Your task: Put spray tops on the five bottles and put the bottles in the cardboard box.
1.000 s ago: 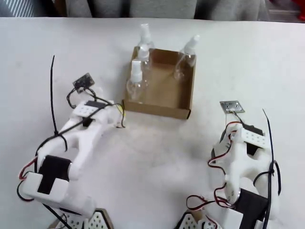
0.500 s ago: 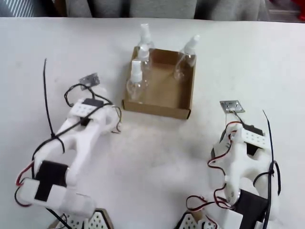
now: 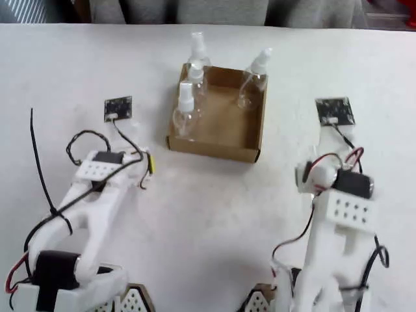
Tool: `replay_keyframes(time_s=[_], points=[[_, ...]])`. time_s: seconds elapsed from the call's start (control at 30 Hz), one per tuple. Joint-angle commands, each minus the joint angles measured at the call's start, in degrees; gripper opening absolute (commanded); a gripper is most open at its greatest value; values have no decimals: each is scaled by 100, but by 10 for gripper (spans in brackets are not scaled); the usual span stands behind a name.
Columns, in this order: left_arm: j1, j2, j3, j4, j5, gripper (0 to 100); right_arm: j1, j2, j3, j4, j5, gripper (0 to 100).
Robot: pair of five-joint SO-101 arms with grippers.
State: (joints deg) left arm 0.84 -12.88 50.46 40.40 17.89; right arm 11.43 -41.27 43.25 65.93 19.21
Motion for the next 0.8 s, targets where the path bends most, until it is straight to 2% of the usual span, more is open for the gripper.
replay_keyframes(time_s=[0.0,0.2,0.37,0.43,0.57,0.67,0.77], points=[[-57,-356,0,-176,-53,20,-1024,-910,325,-919,-149,17],[-444,-523,-79,-158,-53,20,-1859,-1851,1829,-3266,-149,17],[-673,-1376,-79,-141,-53,20,-2580,-2686,2593,-5253,-158,17],[-681,-1930,-79,-141,-53,20,-2993,-2985,2813,-5569,-404,16],[-629,-3222,-105,-193,-70,20,-3538,-3547,3051,-5903,-1521,16],[-629,-4013,-475,-167,-554,20,-3837,-3996,3209,-5912,-2013,16],[-629,-4391,-1073,-185,-1020,20,-4295,-4479,3701,-5912,-2110,16]])
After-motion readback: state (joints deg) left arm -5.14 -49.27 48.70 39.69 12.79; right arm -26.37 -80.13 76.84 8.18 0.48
